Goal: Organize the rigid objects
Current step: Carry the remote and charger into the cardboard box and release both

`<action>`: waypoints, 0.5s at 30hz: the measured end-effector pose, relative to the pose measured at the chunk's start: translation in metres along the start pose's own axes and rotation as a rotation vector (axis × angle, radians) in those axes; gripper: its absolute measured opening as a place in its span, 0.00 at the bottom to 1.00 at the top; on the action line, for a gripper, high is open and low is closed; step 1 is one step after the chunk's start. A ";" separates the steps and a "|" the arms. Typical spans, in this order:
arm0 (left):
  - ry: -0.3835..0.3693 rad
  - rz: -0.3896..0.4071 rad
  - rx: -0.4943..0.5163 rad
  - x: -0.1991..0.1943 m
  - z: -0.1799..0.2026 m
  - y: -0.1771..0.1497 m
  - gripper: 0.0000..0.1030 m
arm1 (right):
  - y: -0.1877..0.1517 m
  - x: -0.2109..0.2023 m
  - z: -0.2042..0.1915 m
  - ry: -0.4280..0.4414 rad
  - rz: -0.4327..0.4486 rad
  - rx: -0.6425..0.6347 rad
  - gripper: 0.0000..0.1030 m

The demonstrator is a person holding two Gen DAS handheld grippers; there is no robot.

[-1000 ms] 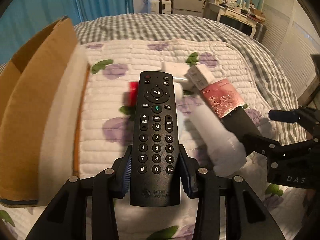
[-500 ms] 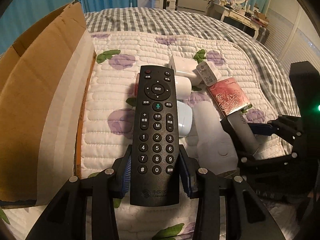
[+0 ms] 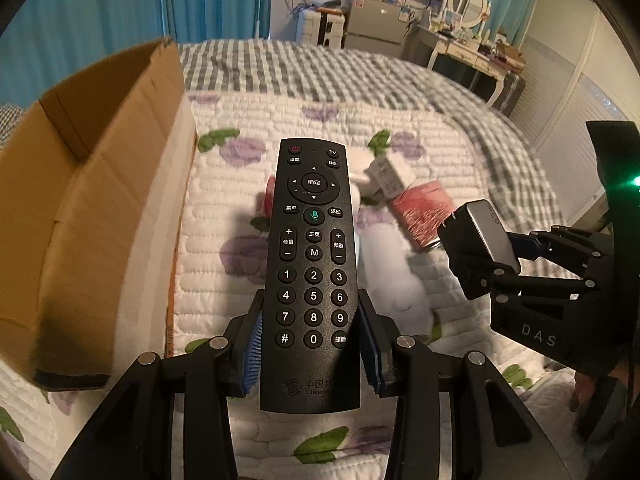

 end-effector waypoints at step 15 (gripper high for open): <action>0.020 0.229 -0.015 -0.124 -0.067 0.082 0.40 | 0.047 -0.115 -0.078 -0.036 0.187 -0.128 0.43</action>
Point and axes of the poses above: each gripper's, at about its wrist camera, not at the fingertips, and x roughly the way its jaws point, z to its right, y to its top, the point moved 10 cm from there along x, roughly the way its jaws point, and after that the axes turned 6 degrees about -z, right-handed, at the moved point
